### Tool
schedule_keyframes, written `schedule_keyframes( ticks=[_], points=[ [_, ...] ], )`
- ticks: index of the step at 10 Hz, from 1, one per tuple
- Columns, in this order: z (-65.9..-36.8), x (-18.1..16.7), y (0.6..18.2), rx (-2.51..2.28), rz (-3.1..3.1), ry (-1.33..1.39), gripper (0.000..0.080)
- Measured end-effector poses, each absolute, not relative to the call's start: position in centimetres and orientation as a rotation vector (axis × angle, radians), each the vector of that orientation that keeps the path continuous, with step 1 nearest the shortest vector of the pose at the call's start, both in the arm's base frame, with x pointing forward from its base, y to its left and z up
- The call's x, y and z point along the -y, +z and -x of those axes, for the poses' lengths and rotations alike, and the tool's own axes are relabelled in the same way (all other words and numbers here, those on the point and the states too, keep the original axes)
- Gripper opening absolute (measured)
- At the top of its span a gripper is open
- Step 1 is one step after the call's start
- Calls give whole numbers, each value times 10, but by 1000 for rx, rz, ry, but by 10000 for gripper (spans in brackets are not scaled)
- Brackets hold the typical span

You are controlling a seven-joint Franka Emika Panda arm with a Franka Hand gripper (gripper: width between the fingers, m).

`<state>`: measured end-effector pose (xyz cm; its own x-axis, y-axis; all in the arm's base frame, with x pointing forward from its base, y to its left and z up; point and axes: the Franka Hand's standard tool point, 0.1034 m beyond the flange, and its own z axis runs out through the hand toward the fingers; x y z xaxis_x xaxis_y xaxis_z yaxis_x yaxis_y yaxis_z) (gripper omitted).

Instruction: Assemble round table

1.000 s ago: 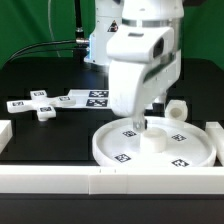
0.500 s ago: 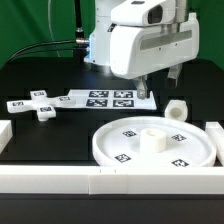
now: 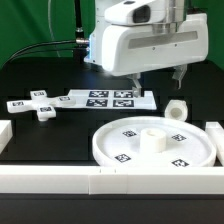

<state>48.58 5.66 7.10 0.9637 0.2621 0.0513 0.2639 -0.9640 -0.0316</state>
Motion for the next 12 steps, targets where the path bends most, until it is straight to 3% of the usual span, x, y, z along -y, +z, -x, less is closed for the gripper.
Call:
schedule_keyframes(
  ticks=[6,9,12],
  points=[
    [-482,-77,69,-291,3037,-40,649],
    [-479,-73,56,-712,2908,41,649],
    [-476,-76,54,-754,2892,71,649]
  ],
)
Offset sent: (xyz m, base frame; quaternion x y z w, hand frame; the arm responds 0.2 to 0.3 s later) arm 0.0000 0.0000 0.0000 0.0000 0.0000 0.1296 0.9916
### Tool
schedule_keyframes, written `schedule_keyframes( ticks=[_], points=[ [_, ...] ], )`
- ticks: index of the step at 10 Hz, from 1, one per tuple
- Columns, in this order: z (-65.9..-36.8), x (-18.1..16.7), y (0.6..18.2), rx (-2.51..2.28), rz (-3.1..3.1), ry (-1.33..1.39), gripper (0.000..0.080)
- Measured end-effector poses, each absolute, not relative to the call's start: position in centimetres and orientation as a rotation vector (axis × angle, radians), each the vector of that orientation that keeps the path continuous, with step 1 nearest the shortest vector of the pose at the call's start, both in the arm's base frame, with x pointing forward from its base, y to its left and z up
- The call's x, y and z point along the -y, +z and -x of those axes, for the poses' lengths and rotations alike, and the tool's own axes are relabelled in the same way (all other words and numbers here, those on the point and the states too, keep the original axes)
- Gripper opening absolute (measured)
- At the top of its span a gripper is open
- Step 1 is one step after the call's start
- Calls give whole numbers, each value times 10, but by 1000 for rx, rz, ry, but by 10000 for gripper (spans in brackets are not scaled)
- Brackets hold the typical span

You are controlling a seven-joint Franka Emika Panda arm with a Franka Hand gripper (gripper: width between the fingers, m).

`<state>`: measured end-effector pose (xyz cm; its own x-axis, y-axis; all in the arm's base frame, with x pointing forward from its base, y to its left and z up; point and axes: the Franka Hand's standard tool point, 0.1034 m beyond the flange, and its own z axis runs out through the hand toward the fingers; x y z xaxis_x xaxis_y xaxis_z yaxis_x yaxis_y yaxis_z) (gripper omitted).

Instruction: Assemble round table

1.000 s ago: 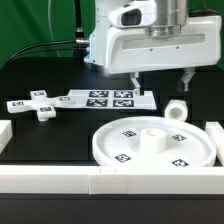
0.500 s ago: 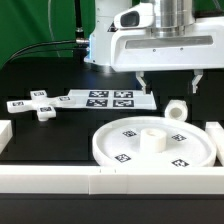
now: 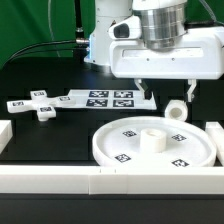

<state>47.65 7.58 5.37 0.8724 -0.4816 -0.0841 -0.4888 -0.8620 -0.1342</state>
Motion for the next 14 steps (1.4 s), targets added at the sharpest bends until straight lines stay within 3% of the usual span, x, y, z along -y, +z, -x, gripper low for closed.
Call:
schedule_keyframes(
  ticks=[14],
  points=[
    [-465,-85,41,-515,2585,1175,649]
  ],
)
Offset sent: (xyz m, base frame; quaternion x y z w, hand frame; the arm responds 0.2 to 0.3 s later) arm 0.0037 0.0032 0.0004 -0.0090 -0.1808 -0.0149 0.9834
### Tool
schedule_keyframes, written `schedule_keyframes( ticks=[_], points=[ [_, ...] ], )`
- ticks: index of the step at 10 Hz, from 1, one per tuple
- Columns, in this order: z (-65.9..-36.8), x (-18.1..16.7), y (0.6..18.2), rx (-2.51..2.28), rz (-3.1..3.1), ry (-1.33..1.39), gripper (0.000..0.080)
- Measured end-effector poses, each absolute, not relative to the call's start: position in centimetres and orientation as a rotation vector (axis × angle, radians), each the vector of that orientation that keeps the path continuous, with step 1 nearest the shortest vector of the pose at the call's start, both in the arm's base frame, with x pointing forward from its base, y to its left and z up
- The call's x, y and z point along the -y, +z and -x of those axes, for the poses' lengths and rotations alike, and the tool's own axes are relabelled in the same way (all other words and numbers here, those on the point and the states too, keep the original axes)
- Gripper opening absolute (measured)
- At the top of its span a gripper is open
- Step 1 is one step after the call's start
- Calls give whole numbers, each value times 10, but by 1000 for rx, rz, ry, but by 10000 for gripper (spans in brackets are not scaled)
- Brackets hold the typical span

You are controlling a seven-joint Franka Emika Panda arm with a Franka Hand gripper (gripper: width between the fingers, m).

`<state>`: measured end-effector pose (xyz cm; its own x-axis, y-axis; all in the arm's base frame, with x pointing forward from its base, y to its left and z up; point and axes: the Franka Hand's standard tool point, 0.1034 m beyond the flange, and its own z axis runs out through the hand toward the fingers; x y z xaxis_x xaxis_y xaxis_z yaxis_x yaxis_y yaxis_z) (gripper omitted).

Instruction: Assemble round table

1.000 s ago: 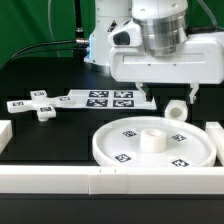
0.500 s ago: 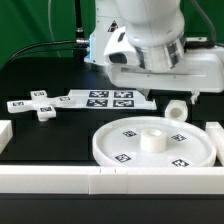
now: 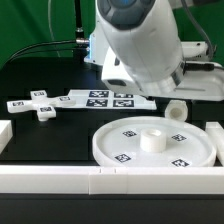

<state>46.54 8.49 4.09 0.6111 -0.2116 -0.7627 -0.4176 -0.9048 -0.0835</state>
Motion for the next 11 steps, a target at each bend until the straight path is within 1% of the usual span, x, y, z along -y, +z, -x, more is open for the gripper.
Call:
schedule_keyframes(
  ticks=[1,2,3,8,11],
  points=[
    [-460,-88,39,-489,2540,1271,649],
    [-462,-90,33,-475,2512,1321,649],
    [-466,-93,28,-478,2531,1286,649],
    [-462,-100,14,-464,2556,1257,649],
    [-462,-100,9,-453,2564,1238,649]
  ],
)
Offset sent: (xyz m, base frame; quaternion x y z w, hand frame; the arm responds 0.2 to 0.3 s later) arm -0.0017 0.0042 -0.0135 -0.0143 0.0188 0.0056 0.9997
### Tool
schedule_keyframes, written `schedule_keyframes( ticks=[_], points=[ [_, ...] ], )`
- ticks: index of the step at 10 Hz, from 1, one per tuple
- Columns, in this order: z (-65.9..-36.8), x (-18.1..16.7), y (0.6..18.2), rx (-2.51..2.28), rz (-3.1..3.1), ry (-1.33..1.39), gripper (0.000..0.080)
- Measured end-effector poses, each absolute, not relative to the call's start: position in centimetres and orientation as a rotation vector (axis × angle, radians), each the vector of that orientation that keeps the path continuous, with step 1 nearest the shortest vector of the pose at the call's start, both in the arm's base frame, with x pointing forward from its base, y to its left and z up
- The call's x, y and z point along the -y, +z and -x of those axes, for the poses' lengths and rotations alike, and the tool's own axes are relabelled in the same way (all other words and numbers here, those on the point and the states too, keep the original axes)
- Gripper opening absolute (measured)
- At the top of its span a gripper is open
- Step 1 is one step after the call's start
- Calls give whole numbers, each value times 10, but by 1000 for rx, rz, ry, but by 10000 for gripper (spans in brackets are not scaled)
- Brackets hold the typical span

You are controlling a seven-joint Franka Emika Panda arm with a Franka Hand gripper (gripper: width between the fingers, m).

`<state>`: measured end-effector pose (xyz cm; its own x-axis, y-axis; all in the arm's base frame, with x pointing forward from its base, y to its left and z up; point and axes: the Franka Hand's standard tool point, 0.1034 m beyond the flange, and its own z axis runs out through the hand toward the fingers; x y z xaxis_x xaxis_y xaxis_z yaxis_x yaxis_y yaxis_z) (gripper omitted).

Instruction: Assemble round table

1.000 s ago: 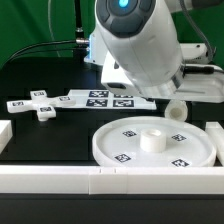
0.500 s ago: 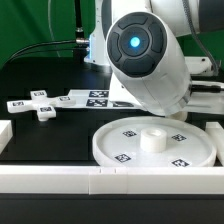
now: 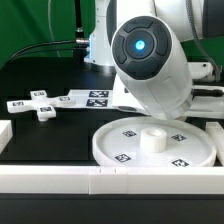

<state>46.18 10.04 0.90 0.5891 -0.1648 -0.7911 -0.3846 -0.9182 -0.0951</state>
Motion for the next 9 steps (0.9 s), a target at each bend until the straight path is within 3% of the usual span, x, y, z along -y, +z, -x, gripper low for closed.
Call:
schedule_keyframes(
  ticks=[1,2,3,4,7,9],
  points=[
    [-462,-100,8,-450,2565,1234,649],
    [-463,-100,8,-450,2568,1226,517],
    [-463,-100,7,-450,2570,1221,517],
    [-463,-100,7,-448,2570,1220,406],
    [-465,-96,11,-435,2565,1210,406],
    [-467,-93,23,-431,2559,1215,406]
  ],
)
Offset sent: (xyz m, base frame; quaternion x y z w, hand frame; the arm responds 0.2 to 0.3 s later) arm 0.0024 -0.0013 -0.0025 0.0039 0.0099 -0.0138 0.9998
